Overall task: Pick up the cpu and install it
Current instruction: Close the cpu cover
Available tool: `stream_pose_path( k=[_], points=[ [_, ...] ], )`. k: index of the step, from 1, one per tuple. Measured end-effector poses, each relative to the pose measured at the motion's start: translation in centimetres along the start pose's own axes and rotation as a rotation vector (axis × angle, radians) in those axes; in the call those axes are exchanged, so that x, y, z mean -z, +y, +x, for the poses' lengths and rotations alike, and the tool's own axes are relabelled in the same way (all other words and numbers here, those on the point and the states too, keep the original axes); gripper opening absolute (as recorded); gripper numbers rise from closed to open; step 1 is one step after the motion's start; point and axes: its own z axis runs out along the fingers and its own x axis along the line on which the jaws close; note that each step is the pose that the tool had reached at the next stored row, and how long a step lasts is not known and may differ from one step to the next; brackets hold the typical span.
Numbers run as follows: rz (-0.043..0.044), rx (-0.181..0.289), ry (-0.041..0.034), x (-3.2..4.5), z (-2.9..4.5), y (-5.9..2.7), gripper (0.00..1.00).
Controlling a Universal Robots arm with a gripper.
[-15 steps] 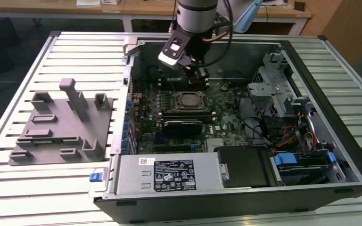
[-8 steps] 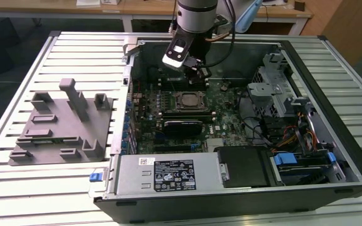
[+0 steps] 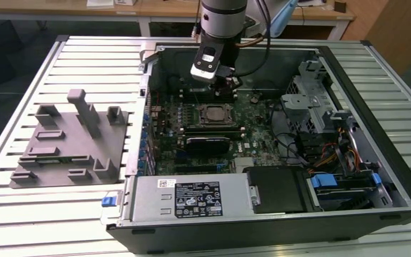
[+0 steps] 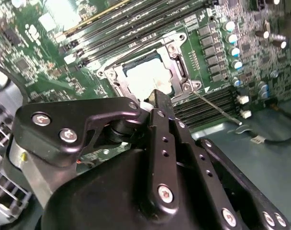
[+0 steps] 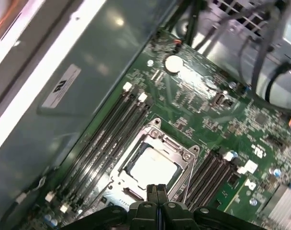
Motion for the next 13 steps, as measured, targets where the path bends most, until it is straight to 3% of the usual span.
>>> stream_pose_path(
  k=[13],
  points=[
    [-0.0012,0.211,0.0042,-0.10,0.00,0.00,0.11]
  ],
)
